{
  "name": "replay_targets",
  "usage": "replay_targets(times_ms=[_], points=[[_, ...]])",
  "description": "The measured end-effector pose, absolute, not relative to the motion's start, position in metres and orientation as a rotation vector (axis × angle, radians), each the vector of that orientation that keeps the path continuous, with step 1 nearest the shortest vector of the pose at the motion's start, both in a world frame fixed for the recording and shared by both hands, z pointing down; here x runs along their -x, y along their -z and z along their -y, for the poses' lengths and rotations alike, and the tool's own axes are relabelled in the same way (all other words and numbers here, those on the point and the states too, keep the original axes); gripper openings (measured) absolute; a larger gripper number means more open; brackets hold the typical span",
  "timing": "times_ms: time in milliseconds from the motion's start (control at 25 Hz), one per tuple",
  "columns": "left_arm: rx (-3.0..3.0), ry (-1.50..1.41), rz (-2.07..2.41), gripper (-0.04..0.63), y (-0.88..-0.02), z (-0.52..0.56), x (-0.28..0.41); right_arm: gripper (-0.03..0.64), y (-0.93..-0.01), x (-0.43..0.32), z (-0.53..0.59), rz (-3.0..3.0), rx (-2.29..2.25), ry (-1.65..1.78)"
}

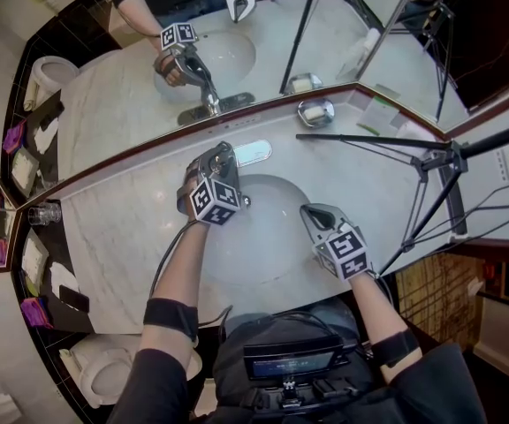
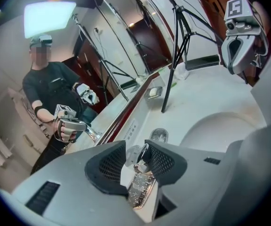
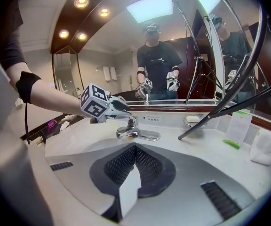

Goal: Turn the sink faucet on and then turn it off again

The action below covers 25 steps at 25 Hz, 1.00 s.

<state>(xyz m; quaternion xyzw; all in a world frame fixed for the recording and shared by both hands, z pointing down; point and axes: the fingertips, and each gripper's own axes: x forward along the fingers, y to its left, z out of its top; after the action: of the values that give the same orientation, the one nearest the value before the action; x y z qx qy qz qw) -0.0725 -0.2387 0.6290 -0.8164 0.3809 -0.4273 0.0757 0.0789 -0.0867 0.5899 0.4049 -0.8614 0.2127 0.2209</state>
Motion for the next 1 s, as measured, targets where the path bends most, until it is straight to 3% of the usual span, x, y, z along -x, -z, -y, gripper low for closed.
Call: replay_targets(times_ms=[1000], points=[[2.49, 1.234, -1.193, 0.126, -0.603, 0.194, 0.082, 0.018, -0.579, -0.07, 0.076, 2.414, -1.099, -0.57]])
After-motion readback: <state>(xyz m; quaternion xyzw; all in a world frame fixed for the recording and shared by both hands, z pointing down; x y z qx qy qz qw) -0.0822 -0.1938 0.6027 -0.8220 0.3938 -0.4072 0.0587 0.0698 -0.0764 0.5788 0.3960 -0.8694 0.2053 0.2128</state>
